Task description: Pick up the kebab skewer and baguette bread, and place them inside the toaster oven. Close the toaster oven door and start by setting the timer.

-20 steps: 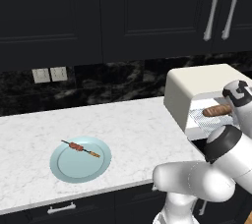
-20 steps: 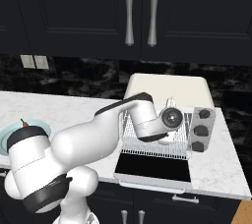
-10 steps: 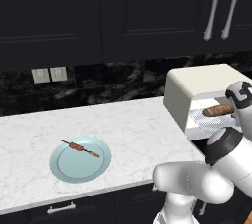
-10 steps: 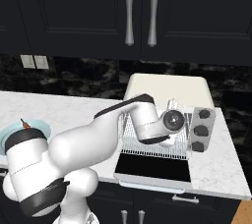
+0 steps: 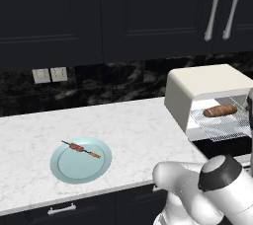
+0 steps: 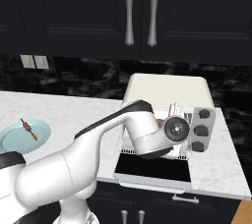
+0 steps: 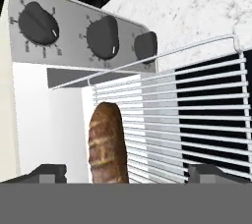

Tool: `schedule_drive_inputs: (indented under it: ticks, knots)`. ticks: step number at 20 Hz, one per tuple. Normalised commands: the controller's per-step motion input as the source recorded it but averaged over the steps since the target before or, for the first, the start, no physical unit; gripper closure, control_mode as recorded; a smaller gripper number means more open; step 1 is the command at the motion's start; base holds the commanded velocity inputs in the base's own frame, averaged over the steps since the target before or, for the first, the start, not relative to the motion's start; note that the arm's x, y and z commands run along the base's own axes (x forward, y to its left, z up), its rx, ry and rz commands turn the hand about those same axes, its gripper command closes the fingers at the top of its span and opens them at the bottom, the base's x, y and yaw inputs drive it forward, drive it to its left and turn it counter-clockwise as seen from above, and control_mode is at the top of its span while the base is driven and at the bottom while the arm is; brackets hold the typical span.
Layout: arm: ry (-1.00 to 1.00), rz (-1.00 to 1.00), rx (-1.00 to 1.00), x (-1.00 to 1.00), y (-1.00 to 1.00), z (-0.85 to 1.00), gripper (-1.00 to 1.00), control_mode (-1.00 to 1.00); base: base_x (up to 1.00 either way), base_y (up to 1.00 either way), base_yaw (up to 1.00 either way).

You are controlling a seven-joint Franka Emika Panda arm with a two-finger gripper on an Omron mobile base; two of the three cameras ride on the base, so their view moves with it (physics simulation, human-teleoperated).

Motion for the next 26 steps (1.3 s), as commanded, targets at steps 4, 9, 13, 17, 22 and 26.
schedule_drive_inputs:
  ticks: [4,9,13,17,22,26]
  knots:
    - [0.07,0.24,-0.17,-0.42,0.83,0.28,-1.0,-1.0,0.0,0.0,0.0]
    - [0.08,0.31,-0.21,-0.36,0.87,0.16,-1.0,-1.0,0.0,0.0,0.0]
    - [0.08,0.29,-0.23,-0.24,0.94,0.05,-1.0,-1.0,0.0,0.0,0.0]
    - [0.08,0.3,-0.21,-0.01,0.94,0.05,-1.0,-1.0,0.0,0.0,0.0]
    - [0.05,0.31,-0.2,0.0,0.88,0.0,-1.0,-1.0,0.0,0.0,0.0]
    - [0.06,0.24,-0.16,0.01,0.73,0.0,-1.0,-1.0,0.0,0.0,0.0]
